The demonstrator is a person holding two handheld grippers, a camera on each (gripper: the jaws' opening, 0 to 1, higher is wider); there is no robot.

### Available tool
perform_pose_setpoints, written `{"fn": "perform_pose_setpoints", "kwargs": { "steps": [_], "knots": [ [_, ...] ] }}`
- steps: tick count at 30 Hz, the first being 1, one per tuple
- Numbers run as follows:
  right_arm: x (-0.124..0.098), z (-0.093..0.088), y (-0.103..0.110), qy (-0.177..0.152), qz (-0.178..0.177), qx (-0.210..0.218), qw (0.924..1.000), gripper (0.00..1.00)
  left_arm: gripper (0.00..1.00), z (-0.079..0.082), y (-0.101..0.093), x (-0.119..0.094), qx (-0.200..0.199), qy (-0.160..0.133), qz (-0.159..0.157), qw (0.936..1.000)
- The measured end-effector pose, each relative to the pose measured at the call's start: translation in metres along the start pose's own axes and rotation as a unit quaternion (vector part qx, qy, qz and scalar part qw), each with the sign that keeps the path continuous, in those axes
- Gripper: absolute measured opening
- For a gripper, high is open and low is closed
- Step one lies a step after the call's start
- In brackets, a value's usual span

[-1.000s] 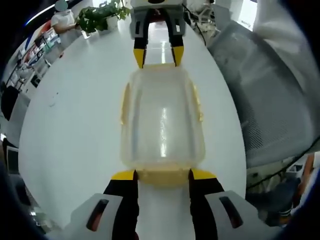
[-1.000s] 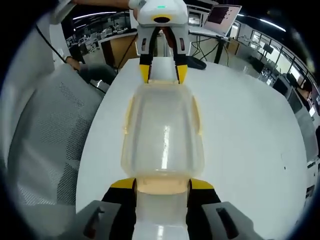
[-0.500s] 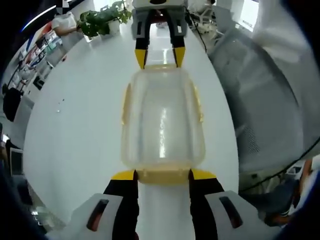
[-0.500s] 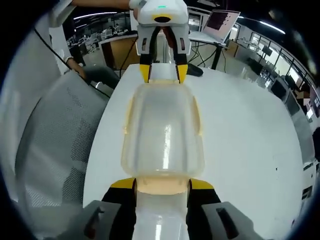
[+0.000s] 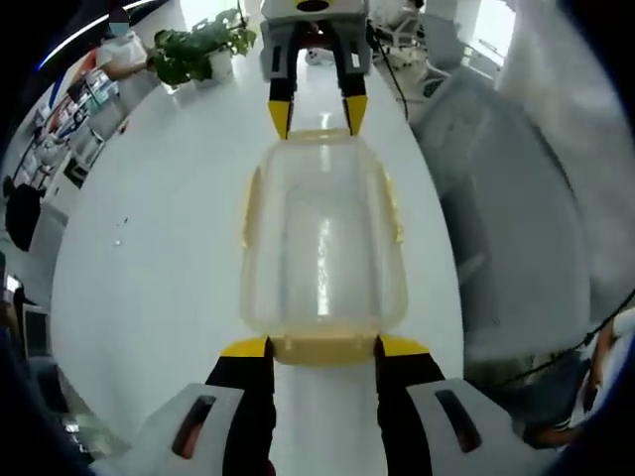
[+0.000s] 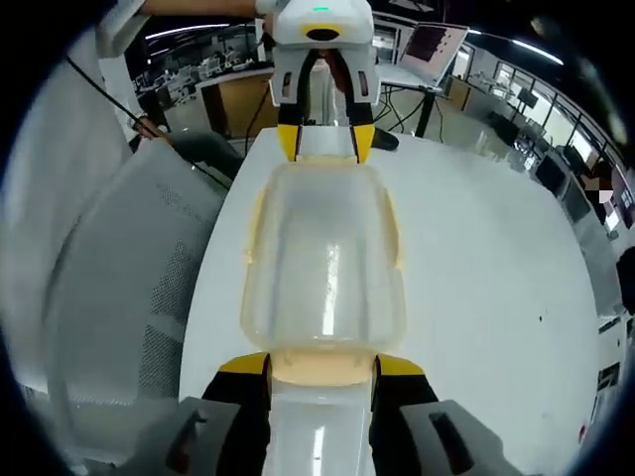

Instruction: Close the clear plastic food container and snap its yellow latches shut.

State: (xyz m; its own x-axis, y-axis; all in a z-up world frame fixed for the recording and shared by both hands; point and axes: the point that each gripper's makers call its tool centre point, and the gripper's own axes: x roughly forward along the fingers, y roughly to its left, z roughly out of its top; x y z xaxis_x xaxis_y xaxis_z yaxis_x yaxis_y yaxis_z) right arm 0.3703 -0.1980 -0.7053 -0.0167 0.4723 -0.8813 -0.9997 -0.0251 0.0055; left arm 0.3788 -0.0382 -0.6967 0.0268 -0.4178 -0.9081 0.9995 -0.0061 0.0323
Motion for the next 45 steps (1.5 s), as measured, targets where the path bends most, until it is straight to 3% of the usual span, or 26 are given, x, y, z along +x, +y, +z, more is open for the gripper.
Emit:
{"fn": "perform_pose_setpoints", "kwargs": {
  "steps": [14,45],
  "knots": [
    [-0.025,-0.03,0.008,0.003,0.0,0.003,1.0,0.36,0.37,0.034,-0.006,0.016,0.002,-0.002,-0.011,0.9999],
    [-0.07,-0.127,0.009,0.011,-0.017,0.028,0.9994,0.36,0.36,0.129,0.005,0.068,0.033,-0.004,-0.018,0.9993]
  ]
}}
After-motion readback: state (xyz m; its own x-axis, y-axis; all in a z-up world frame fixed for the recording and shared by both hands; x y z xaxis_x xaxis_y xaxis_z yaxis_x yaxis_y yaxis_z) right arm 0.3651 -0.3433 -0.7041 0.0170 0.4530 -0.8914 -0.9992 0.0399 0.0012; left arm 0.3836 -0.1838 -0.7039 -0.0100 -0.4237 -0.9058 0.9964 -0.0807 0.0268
